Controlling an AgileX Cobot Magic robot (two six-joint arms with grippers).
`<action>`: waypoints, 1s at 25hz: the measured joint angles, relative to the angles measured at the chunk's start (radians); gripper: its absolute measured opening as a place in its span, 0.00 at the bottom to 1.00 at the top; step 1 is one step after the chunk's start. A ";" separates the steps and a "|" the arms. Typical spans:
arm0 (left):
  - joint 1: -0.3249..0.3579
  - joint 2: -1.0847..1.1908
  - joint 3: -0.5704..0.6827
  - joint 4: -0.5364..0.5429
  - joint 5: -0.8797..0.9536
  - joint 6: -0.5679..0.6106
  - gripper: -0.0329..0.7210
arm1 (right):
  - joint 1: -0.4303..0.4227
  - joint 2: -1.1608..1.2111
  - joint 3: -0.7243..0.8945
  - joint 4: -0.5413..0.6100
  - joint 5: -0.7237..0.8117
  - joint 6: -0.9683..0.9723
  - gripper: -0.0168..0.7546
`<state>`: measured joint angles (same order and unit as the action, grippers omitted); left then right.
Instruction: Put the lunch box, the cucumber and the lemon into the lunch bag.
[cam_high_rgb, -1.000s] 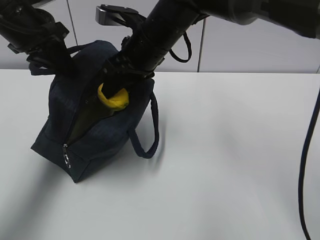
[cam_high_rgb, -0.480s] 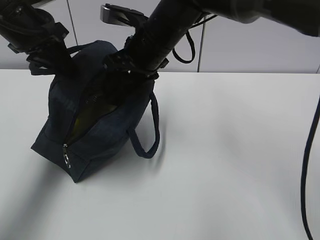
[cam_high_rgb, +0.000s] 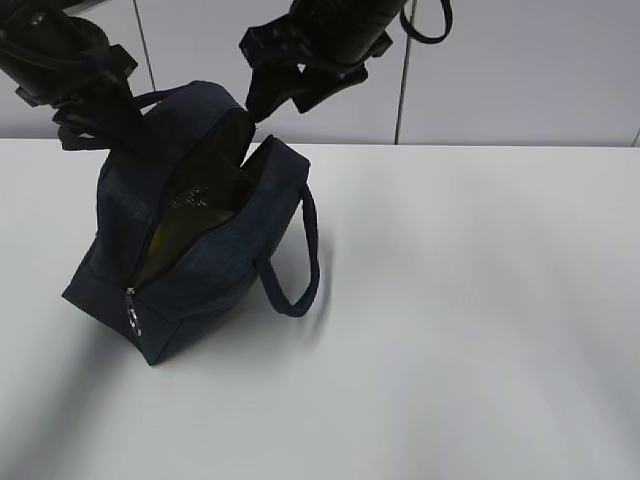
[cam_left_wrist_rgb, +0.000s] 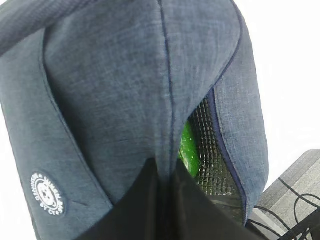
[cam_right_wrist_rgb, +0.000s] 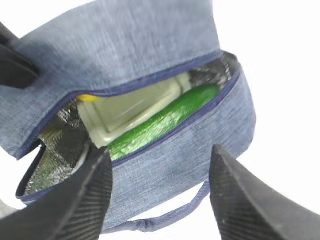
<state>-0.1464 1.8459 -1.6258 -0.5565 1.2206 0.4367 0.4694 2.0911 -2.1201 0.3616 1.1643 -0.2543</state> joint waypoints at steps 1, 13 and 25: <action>0.000 0.000 0.000 0.000 0.000 0.000 0.04 | 0.000 -0.013 0.000 -0.004 -0.012 0.002 0.61; 0.000 0.000 0.000 0.000 0.000 0.001 0.04 | 0.000 -0.157 0.000 -0.109 -0.145 0.018 0.61; 0.000 0.000 0.000 0.000 0.000 0.001 0.04 | 0.000 -0.343 0.000 -0.199 -0.241 0.021 0.60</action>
<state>-0.1464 1.8459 -1.6258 -0.5565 1.2206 0.4376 0.4694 1.7477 -2.1201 0.1623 0.9228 -0.2331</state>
